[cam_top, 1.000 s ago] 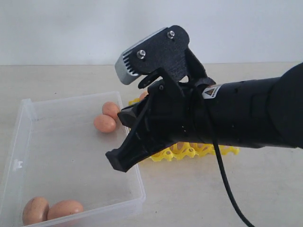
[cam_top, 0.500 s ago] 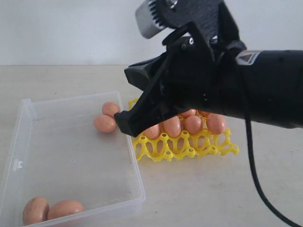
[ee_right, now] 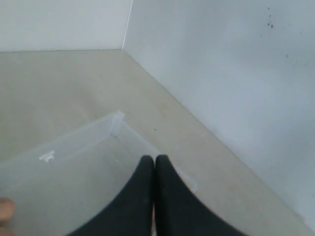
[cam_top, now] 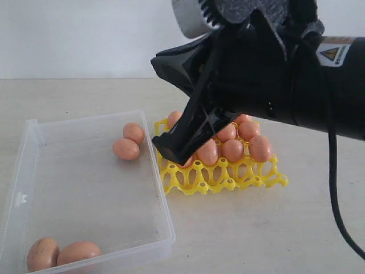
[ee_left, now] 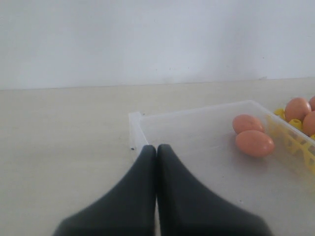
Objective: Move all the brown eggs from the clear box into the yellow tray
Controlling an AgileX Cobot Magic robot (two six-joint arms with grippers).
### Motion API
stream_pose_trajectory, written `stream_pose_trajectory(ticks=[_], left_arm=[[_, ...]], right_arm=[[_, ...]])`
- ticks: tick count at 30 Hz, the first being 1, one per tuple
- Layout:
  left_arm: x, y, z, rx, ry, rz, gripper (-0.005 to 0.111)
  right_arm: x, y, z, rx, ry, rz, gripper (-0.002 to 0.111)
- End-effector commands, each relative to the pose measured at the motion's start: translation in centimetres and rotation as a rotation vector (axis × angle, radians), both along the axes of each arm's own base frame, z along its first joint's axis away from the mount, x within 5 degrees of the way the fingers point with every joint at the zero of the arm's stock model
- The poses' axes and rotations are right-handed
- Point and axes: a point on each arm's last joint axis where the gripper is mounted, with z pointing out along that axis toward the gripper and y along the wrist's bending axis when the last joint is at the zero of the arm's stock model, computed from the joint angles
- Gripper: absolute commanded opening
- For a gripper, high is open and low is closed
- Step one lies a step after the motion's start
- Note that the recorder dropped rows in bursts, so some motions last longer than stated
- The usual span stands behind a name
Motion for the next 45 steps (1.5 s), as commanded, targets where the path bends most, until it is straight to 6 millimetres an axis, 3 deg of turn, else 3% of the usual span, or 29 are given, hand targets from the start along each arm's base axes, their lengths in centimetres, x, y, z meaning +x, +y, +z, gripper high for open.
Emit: stream_pose_trajectory(ticks=[1,8,15,18,23,28,38,42,45], left_arm=[[0.0,0.0,0.1,-0.005,-0.007,-0.005,-0.004],[0.0,0.0,0.1,-0.005,-0.007,-0.005,-0.004],[0.0,0.0,0.1,-0.005,-0.007,-0.005,-0.004],[0.0,0.0,0.1,-0.005,-0.007,-0.005,-0.004],[0.0,0.0,0.1,-0.005,-0.007,-0.005,-0.004],[0.0,0.0,0.1,-0.005,-0.007,-0.005,-0.004],[0.0,0.0,0.1,-0.005,-0.007,-0.005,-0.004],[0.0,0.0,0.1,-0.005,-0.007,-0.005,-0.004],[0.0,0.0,0.1,-0.005,-0.007,-0.005,-0.004]], right_arm=[[0.4,-0.4,1.2,-0.045,-0.207,0.005,0.000],[1.8,-4.3,2.7,-0.236,-0.427,-0.078,0.000],[0.5,-9.4,3.6,-0.344,-0.423,-0.208,0.000],[-0.7,-11.2,3.2,-0.287,-0.499,-0.279,0.000],[-2.3,-13.7,0.0,-0.312,-0.464,-0.364,0.000],[-3.8,-15.1,-1.7,-0.289,-0.440,-0.417,0.000],[-4.1,-15.8,-1.7,-0.302,-0.429,-0.461,0.000],[-5.2,-16.9,-1.2,-0.280,-0.478,-0.533,0.000],[-6.4,-17.7,-2.1,-0.275,-0.496,-0.584,0.000]])
